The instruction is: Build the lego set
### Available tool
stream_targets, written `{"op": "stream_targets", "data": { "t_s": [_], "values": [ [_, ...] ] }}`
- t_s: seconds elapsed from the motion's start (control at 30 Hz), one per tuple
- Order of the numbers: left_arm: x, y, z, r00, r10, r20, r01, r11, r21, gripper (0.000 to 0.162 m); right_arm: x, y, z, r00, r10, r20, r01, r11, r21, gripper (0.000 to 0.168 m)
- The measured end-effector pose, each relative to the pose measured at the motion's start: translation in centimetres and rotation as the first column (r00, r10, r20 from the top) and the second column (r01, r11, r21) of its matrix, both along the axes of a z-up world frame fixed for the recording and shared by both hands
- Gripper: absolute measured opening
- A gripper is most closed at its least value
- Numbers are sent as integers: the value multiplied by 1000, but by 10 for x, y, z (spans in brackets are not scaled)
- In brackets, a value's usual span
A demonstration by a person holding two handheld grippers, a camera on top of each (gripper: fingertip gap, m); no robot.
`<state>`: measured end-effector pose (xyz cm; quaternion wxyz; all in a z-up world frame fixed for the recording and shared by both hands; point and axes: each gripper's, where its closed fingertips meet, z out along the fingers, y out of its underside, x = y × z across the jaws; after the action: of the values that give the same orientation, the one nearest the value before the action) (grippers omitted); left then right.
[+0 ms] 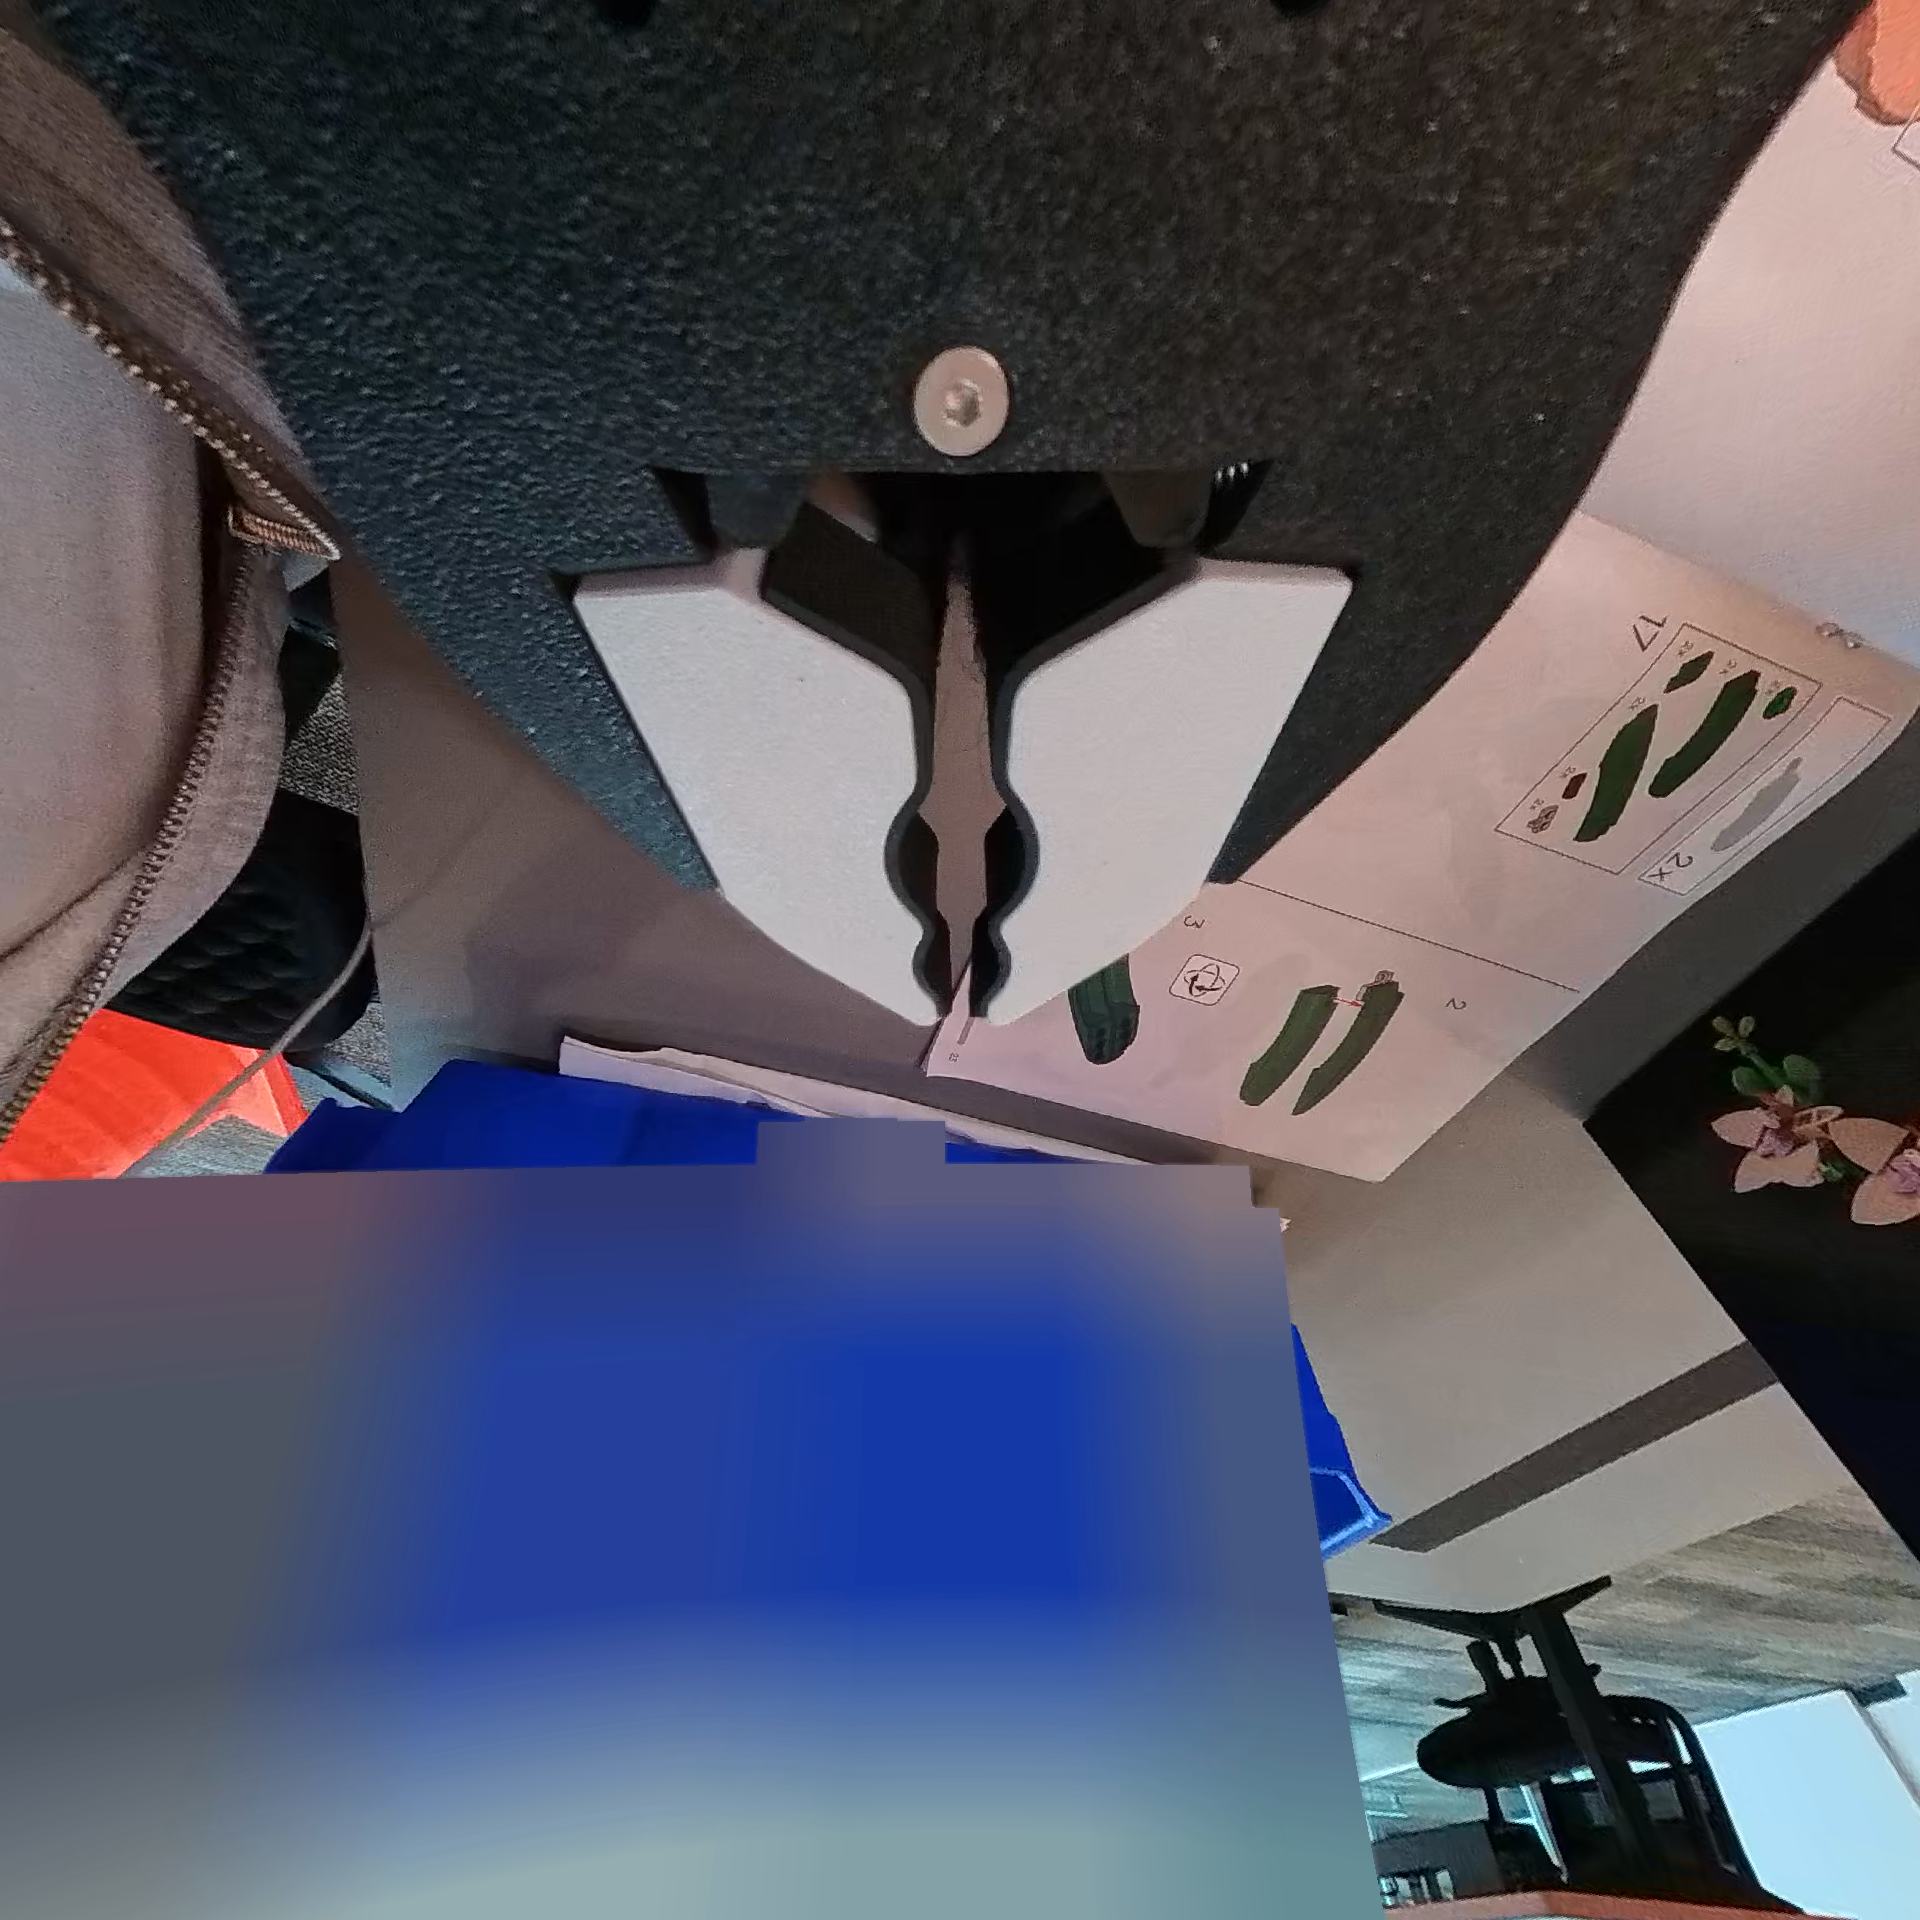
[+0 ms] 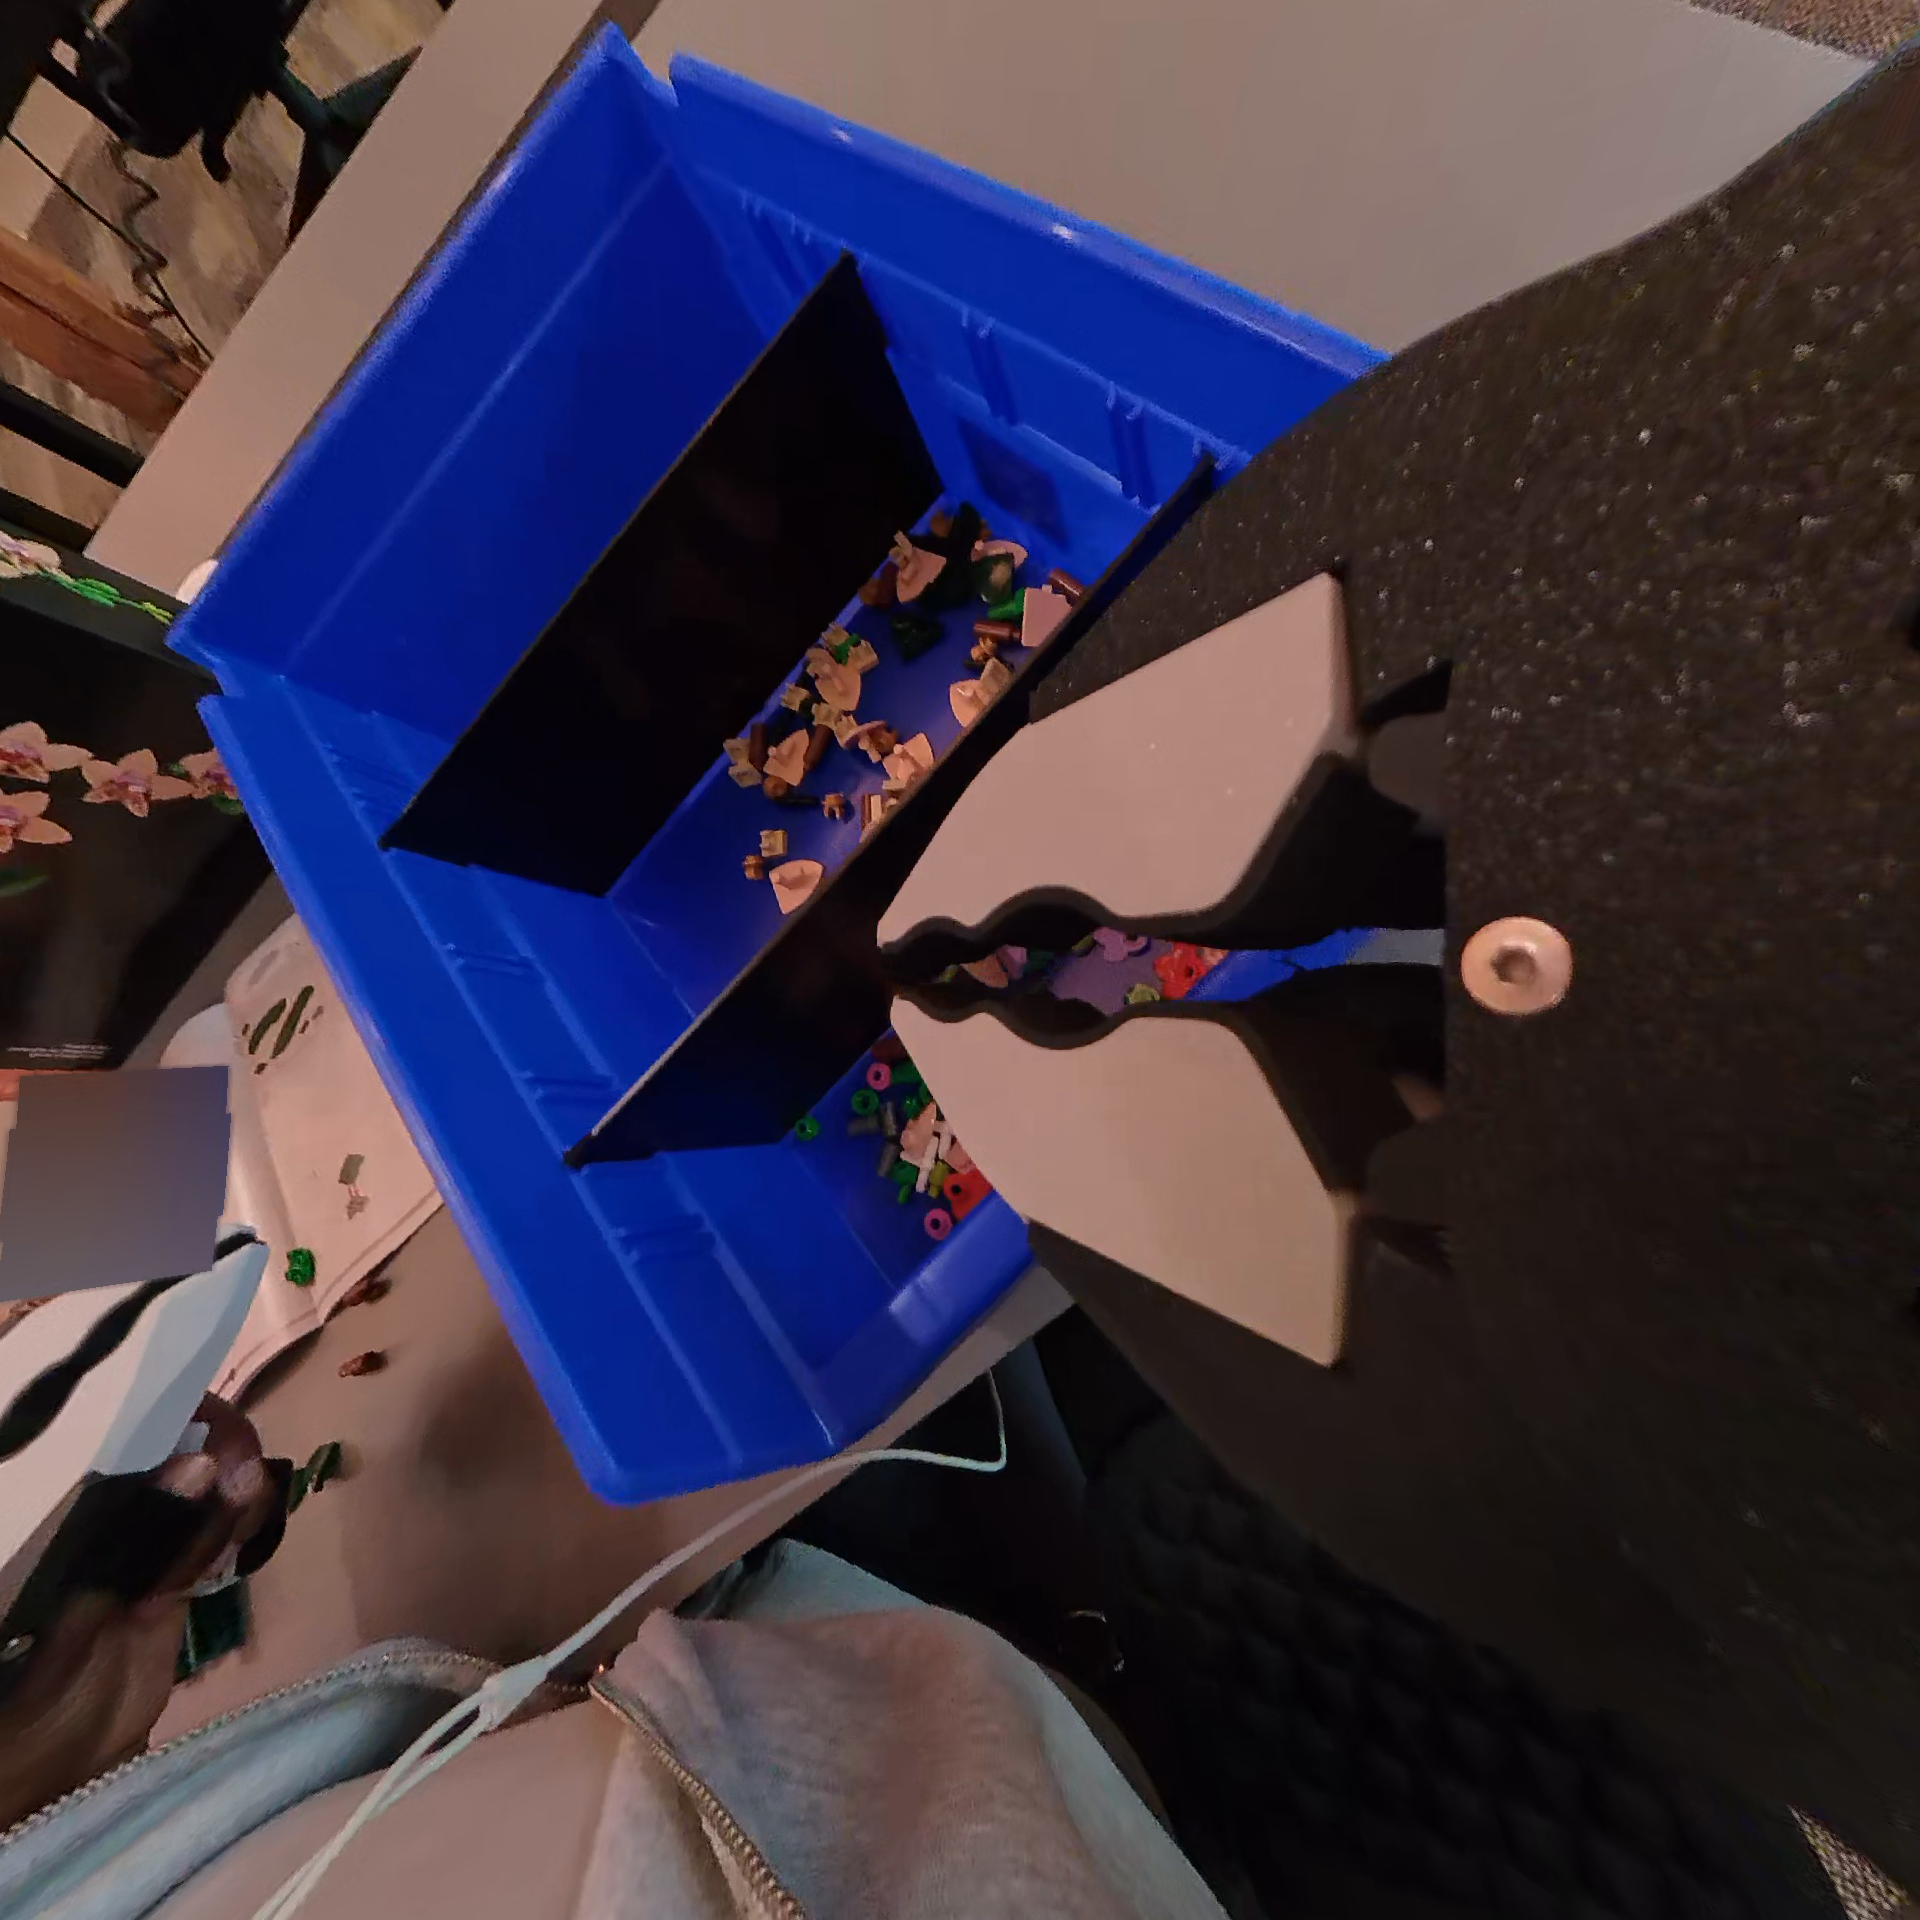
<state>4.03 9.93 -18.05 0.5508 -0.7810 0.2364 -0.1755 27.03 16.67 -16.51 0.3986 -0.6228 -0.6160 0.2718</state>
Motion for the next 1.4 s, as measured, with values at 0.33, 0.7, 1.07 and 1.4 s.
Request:
{"op": "stream_targets", "data": {
  "t_s": [0.33, 0.7, 1.07, 1.4],
  "values": [
    [-3, -5, 1, 999, -37, -6, 37, 999, 12, 8, -14, 14, 13, 1000, -4, -29, 6, 999, 49, 7],
    [-7, -7, 4, 997, -67, 30, 66, 997, 49, 15, -44, 43, 39, 999, 43, -4, -42, 988, 150, 17],
    [-16, -6, 14, 995, -67, 73, 59, 992, 108, 18, -108, 157, -8, 789, 129, 600, -220, 972, 81, 12],
    [-42, -18, 17, 994, 1, 107, -16, 991, 131, 18, -96, 171, -84, 356, 288, 889, -391, 910, -139, 19]
  ]
}}
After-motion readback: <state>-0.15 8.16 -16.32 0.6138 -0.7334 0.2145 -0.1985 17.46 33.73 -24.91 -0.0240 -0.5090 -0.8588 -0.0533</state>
